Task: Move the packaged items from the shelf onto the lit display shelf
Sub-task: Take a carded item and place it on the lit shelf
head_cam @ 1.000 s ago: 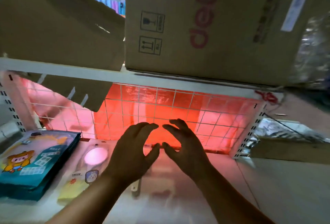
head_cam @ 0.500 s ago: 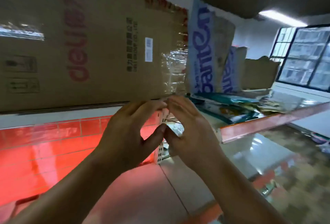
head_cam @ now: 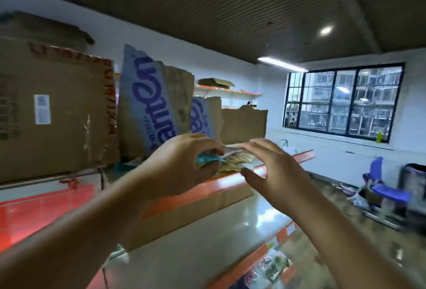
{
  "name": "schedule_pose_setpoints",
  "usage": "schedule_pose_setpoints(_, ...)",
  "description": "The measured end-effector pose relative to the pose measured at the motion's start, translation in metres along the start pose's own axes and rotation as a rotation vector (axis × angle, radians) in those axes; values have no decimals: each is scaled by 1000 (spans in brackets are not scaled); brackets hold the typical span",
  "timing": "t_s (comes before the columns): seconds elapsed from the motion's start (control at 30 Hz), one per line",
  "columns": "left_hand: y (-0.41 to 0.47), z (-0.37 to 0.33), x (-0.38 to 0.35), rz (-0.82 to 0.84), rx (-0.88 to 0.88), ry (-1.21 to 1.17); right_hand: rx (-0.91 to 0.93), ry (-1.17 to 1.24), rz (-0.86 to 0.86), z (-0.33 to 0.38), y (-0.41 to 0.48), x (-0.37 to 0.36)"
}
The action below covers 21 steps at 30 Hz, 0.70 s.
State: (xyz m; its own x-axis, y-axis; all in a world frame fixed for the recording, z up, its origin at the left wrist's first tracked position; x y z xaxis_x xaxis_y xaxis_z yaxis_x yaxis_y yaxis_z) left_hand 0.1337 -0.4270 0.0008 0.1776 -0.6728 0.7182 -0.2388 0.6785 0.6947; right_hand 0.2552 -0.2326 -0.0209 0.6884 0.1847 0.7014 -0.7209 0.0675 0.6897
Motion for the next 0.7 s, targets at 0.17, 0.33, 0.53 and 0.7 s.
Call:
schedule_pose_setpoints(0.17, 68, -20, -32, 191, 56, 18, -87, -20, 19, -77, 2, 44)
schedule_pose_setpoints(0.33, 116, -16, -60, 295, 121, 9, -90, -48, 64, -129, 15, 51)
schedule_pose_setpoints(0.53, 166, 17, -101, 371, 179, 26, -60, -79, 147, -179, 55, 18)
schedule_pose_setpoints(0.7, 212, 55, -138, 415, 214, 25, -19, -109, 191, -212, 103, -26)
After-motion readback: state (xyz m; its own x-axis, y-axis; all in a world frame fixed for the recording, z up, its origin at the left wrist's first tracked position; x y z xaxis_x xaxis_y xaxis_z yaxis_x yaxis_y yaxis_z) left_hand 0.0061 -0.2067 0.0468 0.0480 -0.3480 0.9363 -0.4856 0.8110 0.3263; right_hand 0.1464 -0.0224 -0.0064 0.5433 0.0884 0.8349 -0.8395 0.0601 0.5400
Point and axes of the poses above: each hand's wrist, its own y-axis towards the middle knuckle, its own x-axis out of the back of the hand, z = x × y, the point moved 1 cm from there along y, towards the middle knuckle, and after that the axes turned 1 degree about z, right-handed, at the moved point
